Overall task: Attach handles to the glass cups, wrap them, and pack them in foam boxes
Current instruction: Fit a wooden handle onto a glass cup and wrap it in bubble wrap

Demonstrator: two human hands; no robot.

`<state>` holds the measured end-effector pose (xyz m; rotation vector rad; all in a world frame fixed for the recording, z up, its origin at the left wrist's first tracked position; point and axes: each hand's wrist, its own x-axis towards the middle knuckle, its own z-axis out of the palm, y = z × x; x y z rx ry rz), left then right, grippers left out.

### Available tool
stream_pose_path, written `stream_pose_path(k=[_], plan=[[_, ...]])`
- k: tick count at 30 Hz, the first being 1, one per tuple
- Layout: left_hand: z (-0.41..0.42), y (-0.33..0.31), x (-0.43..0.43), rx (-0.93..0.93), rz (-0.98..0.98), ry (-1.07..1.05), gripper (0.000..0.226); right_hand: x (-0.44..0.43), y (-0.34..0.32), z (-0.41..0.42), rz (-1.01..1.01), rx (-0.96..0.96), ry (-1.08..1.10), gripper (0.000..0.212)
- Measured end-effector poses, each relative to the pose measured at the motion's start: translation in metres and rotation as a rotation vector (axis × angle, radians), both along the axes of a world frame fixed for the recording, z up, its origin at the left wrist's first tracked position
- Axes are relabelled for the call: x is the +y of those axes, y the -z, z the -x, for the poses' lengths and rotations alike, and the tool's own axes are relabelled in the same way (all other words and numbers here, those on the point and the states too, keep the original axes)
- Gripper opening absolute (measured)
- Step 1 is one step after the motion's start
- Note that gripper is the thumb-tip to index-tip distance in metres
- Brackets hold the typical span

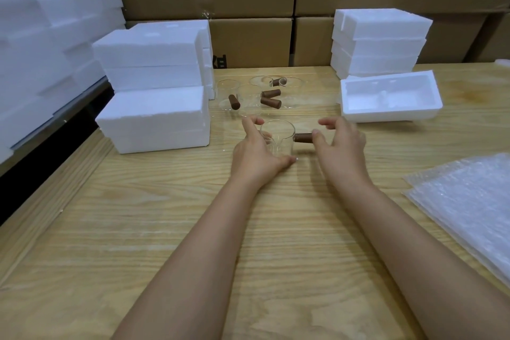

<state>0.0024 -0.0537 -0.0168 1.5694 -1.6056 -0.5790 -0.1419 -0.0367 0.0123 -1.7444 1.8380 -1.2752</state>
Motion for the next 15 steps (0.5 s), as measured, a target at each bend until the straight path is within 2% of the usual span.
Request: stream_pose_path(k=[3,6,9,12,15], plan=[[-0.001,0.0,0.001,0.017,-0.016,0.005,0.093,0.01,-0.027,0.014,-0.048,0.08,-0.05,0.022],[-0.001,-0.001,0.003,0.026,-0.037,0.021,0.113,0.024,-0.045,0.045,-0.097,0.344,-0.065,0.019],[-0.001,-0.004,0.006,0.031,-0.039,0.032,0.124,0.039,-0.049,0.101,-0.147,0.618,0.198,0.034],[-0.001,-0.007,0.01,0.101,-0.024,0.07,0.131,0.048,-0.031,0.153,-0.322,0.604,0.384,0.054],[0.0,-0.009,0.013,0.161,-0.019,0.088,0.125,0.053,-0.001,0.178,-0.495,0.556,0.372,0.053]])
